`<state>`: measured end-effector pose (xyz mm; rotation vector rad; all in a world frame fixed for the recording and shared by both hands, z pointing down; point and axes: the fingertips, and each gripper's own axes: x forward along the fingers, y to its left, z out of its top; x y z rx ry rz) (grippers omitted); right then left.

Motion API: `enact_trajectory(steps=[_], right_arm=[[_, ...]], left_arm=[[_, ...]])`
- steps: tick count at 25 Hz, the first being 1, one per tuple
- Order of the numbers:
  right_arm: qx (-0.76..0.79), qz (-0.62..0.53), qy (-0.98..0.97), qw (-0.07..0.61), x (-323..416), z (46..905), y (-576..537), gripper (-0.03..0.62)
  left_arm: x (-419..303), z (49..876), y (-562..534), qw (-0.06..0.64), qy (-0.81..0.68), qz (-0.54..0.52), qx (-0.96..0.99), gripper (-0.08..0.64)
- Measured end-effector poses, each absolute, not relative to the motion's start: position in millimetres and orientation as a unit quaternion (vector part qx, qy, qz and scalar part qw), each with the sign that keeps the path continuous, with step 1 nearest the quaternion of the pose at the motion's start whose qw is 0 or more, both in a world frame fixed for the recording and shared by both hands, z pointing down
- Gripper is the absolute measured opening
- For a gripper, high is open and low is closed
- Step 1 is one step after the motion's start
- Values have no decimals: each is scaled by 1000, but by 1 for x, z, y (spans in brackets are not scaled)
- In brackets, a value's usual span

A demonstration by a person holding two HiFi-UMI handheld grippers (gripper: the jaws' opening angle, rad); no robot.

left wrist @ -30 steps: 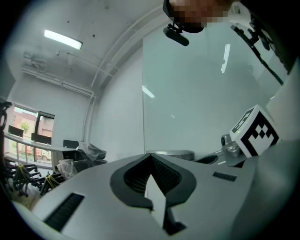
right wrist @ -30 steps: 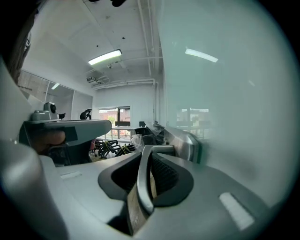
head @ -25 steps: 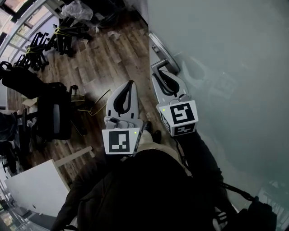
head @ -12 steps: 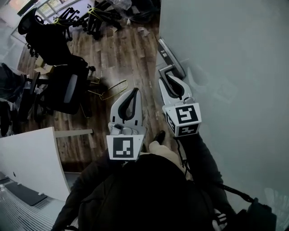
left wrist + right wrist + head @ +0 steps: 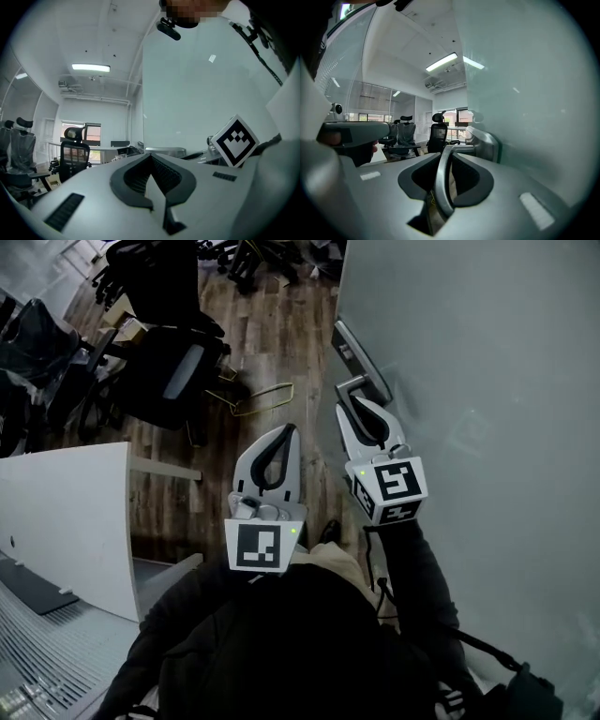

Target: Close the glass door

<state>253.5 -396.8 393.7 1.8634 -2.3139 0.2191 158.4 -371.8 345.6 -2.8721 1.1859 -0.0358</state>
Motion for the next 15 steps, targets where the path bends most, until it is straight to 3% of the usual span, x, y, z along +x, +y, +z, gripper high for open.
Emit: enact_trajectory(steps=[15], right_arm=[[538, 67, -836, 84, 89, 393, -335, 69]], left_arm=[[3, 340, -273, 17, 519, -5, -855, -3]])
